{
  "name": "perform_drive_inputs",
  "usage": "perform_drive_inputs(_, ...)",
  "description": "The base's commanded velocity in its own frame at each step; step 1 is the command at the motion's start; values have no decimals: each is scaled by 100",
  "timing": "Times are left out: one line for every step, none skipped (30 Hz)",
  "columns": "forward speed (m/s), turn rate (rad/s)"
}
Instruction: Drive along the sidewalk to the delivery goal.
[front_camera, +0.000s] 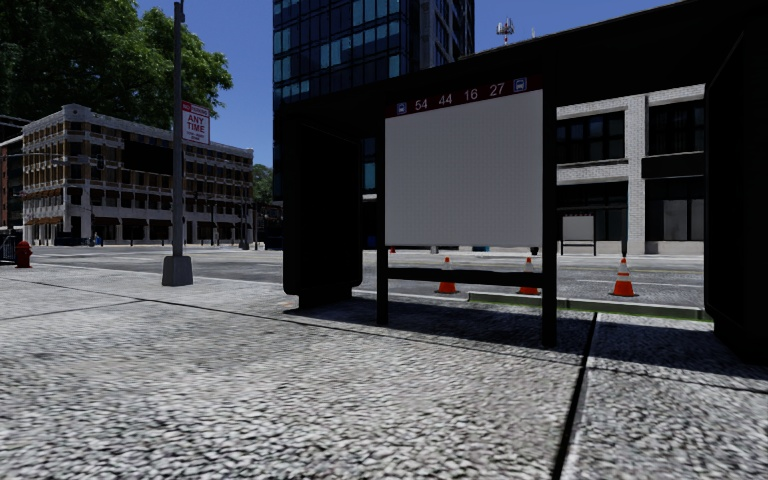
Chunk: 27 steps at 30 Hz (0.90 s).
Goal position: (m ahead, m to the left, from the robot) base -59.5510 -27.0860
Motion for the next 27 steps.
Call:
perform_drive_inputs(9,-27)
perform_drive_inputs(34,-30)
perform_drive_inputs(52,-33)
perform_drive_inputs(52,-33)
perform_drive_inputs(62,-37)
perform_drive_inputs(71,-49)
perform_drive_inputs(75,-53)
perform_drive_inputs(80,-54)
perform_drive_inputs(80,-54)
perform_drive_inputs(87,-54)
perform_drive_inputs(92,-54)
perform_drive_inputs(94,-54)
perform_drive_inputs(94,-54)
perform_drive_inputs(94,-54)
perform_drive_inputs(94,-54)
perform_drive_inputs(94,-57)
perform_drive_inputs(95,-58)
perform_drive_inputs(95,-66)
perform_drive_inputs(95,-66)
perform_drive_inputs(95,-71)
perform_drive_inputs(95,-80)
perform_drive_inputs(95,-83)
perform_drive_inputs(96,-83)
perform_drive_inputs(96,-83)
perform_drive_inputs(96,-83)
perform_drive_inputs(96,-83)
perform_drive_inputs(96,-84)
